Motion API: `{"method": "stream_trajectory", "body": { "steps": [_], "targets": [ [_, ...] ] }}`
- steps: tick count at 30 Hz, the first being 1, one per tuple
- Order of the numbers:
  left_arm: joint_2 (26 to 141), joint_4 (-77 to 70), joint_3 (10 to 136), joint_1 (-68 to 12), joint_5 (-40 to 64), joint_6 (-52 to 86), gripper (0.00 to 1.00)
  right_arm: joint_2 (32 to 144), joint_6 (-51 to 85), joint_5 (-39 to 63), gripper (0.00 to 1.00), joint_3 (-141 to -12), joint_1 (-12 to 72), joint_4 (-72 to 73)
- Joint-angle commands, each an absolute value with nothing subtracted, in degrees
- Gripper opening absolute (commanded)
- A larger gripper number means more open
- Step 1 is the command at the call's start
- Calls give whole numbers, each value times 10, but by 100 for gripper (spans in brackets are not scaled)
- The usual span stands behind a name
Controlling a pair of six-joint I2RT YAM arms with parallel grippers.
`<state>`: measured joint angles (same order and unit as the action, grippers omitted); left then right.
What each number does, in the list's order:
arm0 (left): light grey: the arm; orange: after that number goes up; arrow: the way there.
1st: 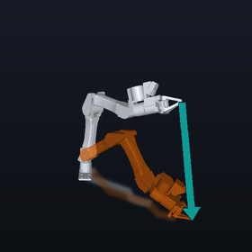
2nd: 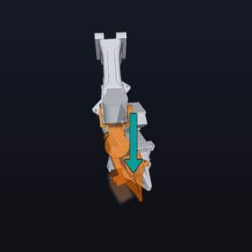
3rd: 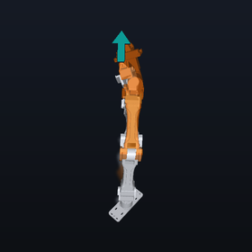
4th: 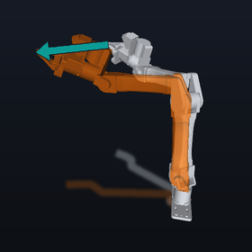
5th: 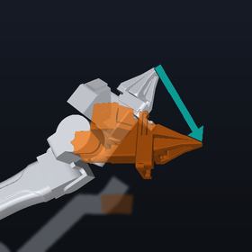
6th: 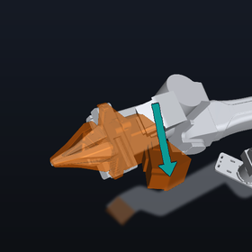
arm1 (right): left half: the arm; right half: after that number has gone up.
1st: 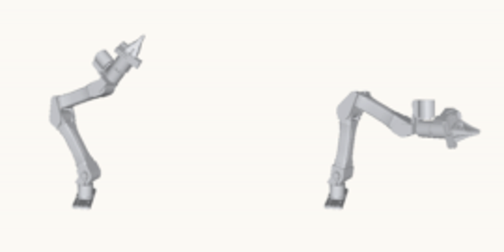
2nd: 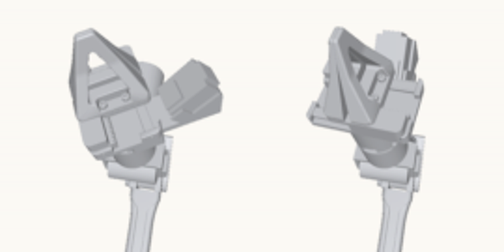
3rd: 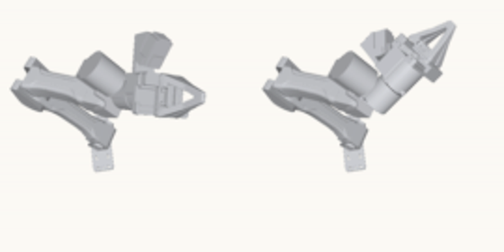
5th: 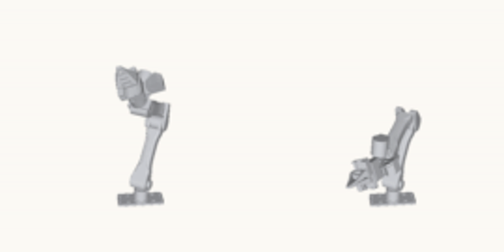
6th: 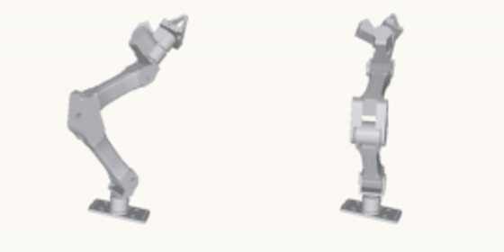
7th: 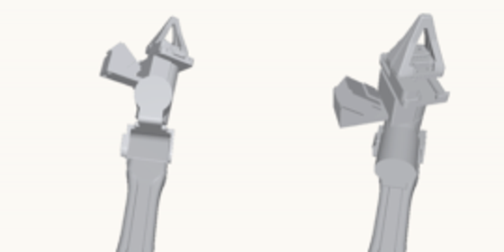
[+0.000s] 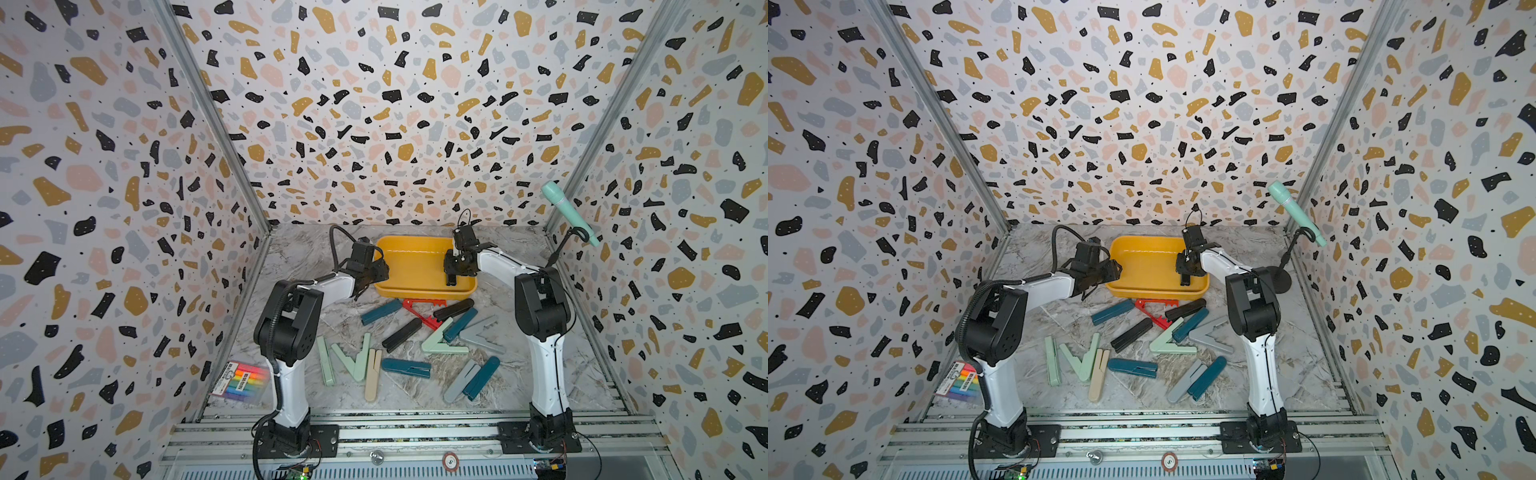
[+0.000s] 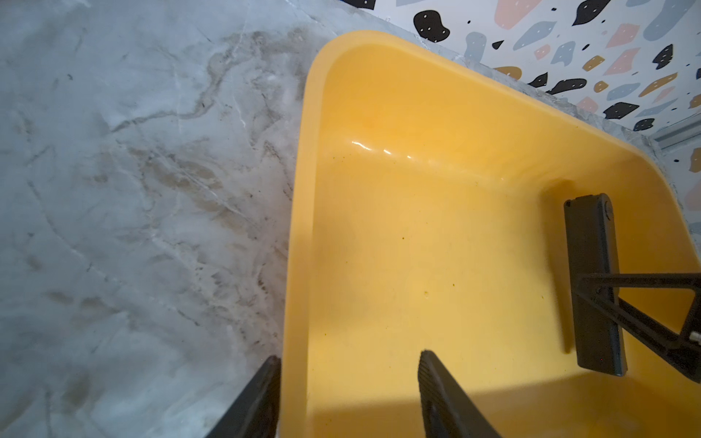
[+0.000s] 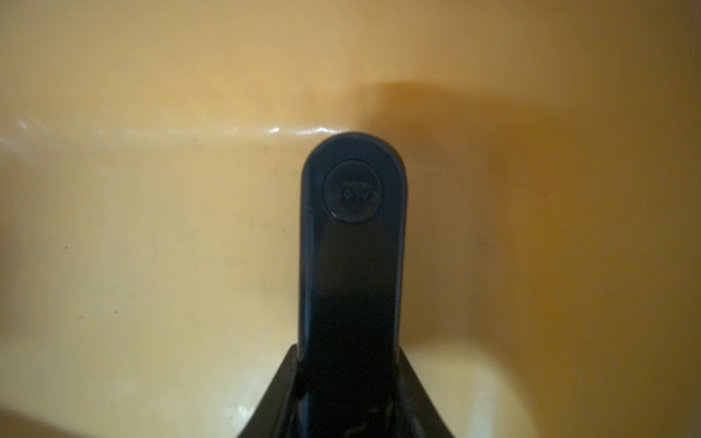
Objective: Put the pruning pliers into the storage box
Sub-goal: Place the pruning pliers in the storage box.
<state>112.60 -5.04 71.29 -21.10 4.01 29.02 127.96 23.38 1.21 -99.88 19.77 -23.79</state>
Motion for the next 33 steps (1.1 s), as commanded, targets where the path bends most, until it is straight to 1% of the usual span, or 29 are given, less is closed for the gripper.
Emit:
{"method": "stream_trajectory", "body": {
  "steps": [1, 7, 16, 28, 33],
  "targets": [
    [1126, -48, 729, -217, 31, 296, 57, 1289, 220, -23, 24, -1032, 195, -282],
    [1126, -49, 727, -225, 28, 302, 57, 1296, 206, -39, 28, -1044, 187, -313],
    [1117, -39, 732, -224, 11, 295, 59, 1290, 195, -49, 33, -1033, 179, -316],
    [1107, -64, 708, -245, 18, 321, 59, 1320, 154, -58, 38, -1082, 155, -344],
    [1102, -66, 704, -250, 14, 327, 59, 1329, 142, -49, 44, -1093, 153, -351]
  ]
}}
